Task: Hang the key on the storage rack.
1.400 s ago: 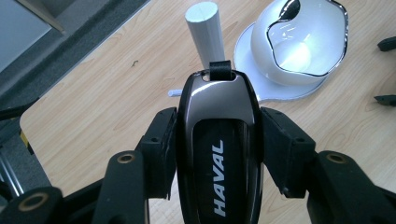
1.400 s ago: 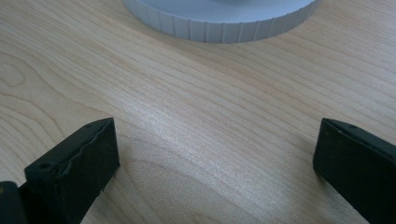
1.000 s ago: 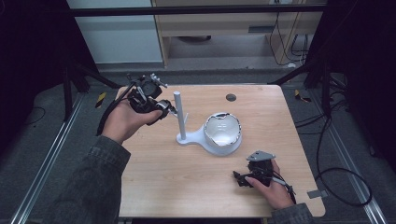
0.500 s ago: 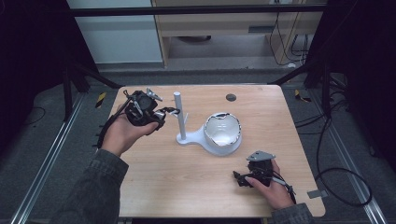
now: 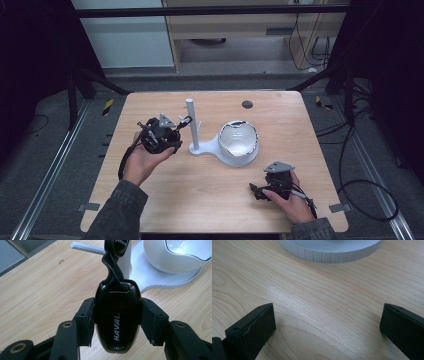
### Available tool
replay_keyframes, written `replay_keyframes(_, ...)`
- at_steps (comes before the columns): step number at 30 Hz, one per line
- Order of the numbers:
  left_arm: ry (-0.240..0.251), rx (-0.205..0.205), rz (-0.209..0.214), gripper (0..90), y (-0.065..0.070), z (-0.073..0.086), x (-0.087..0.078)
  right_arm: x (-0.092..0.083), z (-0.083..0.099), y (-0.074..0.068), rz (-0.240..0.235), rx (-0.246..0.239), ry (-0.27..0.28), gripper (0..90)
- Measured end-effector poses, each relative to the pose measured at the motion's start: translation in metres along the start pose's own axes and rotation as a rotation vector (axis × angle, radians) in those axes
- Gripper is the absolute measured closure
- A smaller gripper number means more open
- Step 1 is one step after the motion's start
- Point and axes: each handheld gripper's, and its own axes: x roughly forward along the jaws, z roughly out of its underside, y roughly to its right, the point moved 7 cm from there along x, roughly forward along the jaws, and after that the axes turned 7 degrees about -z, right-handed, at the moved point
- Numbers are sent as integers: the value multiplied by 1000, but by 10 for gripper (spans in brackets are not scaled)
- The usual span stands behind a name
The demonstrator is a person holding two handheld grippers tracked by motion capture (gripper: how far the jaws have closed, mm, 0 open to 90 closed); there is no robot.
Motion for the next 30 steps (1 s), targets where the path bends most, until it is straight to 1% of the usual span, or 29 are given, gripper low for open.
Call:
replay_keyframes(2, 22, -6, -1, 487, 3, 2, 4, 0, 0, 0, 0, 2, 0, 6)
replay_keyframes(4, 24, -4, 0, 487, 4, 3, 6, 0, 0, 0, 0, 2, 0, 6)
replay_keyframes(5, 43, -7, -1, 487, 5, 3, 9, 0, 0, 0, -1, 0, 1, 5)
replay_keyframes(13, 58, -12, -7, 487, 7, 4, 15, 0, 0, 0, -1, 0, 1, 5)
replay_keyframes(19, 62, -2, -22, 487, 9, 4, 18, 0, 0, 0, -1, -1, 1, 6)
replay_keyframes(21, 73, 4, -27, 487, 10, 4, 20, 0, 0, 0, -1, -3, 0, 6)
replay_keyframes(23, 76, -2, -27, 487, 10, 5, 21, 0, 0, 0, 0, -4, -1, 7)
replay_keyframes(24, 86, -27, -11, 487, 11, 5, 24, 0, 0, 0, -1, -5, 0, 7)
replay_keyframes(25, 86, -27, -11, 487, 11, 5, 24, 0, 0, 0, -1, -5, 0, 7)
replay_keyframes(26, 94, -35, -6, 487, 11, 6, 25, 0, 0, 0, -2, -6, -1, 6)
replay_keyframes(30, 106, -33, -8, 487, 12, 5, 27, 1, 0, 0, -6, -6, 1, 5)
